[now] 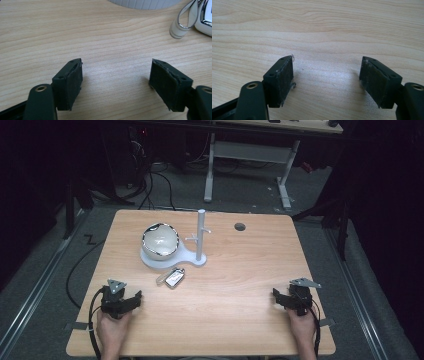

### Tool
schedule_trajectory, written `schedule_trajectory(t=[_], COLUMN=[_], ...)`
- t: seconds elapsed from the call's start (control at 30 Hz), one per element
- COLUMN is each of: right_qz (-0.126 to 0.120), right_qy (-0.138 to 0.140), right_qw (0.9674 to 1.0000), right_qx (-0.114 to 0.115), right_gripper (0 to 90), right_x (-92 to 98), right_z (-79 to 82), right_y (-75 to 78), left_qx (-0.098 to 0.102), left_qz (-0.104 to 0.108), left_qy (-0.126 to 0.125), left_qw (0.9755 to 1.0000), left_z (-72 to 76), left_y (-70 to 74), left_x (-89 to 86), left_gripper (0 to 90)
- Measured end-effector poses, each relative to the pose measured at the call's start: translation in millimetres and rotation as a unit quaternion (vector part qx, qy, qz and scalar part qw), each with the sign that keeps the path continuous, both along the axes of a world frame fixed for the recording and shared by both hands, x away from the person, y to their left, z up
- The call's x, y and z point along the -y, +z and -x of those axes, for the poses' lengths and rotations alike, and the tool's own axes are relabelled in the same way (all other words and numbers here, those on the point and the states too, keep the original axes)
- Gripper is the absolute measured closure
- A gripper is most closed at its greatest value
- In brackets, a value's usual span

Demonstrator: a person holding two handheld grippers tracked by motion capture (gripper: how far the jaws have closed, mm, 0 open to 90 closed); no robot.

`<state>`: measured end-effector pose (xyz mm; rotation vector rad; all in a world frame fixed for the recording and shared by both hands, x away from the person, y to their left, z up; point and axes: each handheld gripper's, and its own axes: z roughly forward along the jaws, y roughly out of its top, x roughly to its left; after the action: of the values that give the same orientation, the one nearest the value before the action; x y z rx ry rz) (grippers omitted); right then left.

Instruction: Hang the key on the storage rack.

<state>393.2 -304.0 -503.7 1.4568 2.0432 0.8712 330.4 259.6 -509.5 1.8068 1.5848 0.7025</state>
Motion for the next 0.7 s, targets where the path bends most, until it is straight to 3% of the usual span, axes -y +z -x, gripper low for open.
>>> schedule_trajectory(t=[0.7], right_qz=[0.0], right_qy=[-0.002], right_qw=[1.0], right_qx=[-0.001], right_gripper=[27.5], right_x=[0.0], right_z=[0.0], right_y=[0.1], left_qx=[-0.001], left_qz=[0.001], left_qy=[-0.004], left_qw=[1.0], left_z=[0.1], left_y=[-0.2], left_x=[1.0], left_gripper=[24.3])
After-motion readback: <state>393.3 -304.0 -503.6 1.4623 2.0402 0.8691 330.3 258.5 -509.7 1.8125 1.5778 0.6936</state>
